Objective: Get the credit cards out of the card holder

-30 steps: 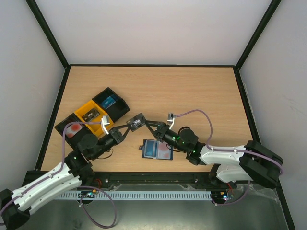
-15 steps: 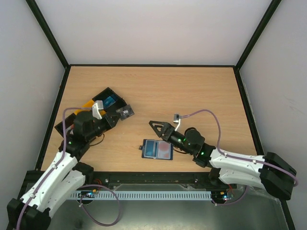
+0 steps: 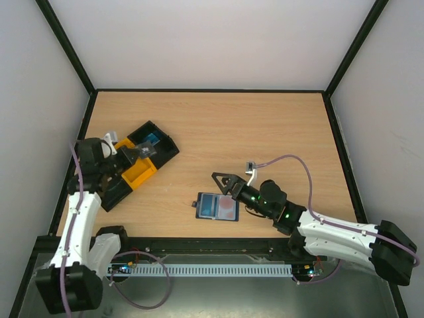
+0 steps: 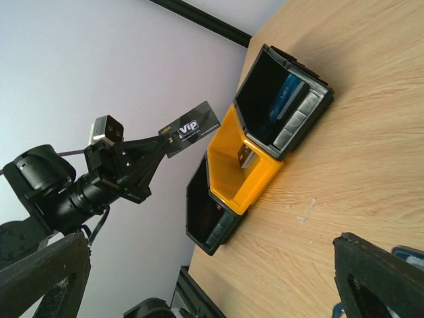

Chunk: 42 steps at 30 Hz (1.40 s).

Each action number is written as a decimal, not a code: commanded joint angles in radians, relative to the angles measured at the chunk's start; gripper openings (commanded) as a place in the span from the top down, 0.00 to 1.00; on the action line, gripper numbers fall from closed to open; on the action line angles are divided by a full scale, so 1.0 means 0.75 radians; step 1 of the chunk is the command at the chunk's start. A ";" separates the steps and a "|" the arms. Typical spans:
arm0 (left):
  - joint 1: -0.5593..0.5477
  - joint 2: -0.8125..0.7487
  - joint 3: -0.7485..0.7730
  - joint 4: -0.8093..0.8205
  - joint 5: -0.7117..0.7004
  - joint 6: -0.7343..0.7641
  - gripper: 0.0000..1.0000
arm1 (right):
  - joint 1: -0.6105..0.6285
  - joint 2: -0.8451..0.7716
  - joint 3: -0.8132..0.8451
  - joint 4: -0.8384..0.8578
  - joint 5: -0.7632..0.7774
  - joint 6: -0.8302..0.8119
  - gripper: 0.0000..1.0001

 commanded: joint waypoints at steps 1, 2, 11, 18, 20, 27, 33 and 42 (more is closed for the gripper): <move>0.202 0.043 0.019 -0.113 0.130 0.140 0.97 | 0.000 -0.032 -0.037 -0.040 0.000 -0.017 0.02; 0.246 0.059 0.018 -0.120 0.154 0.158 0.97 | -0.001 -0.040 -0.044 -0.039 0.000 -0.015 0.02; 0.413 0.163 0.018 -0.095 0.006 0.155 0.97 | -0.002 -0.122 -0.072 -0.096 0.024 -0.026 0.02; 0.445 0.269 0.030 -0.065 -0.069 0.134 0.97 | 0.000 -0.177 -0.106 -0.115 0.050 -0.018 0.02; 0.447 0.301 0.019 -0.016 -0.033 0.121 0.96 | -0.002 -0.180 -0.113 -0.108 0.055 -0.013 0.02; 0.445 0.398 0.051 0.023 -0.090 0.111 0.95 | -0.002 -0.178 -0.116 -0.098 0.063 -0.010 0.02; 0.443 0.463 0.053 0.074 -0.094 0.089 0.97 | -0.002 -0.181 -0.115 -0.098 0.062 -0.010 0.02; 0.422 0.573 0.085 0.143 -0.107 0.080 0.97 | -0.001 -0.215 -0.137 -0.110 0.086 -0.007 0.02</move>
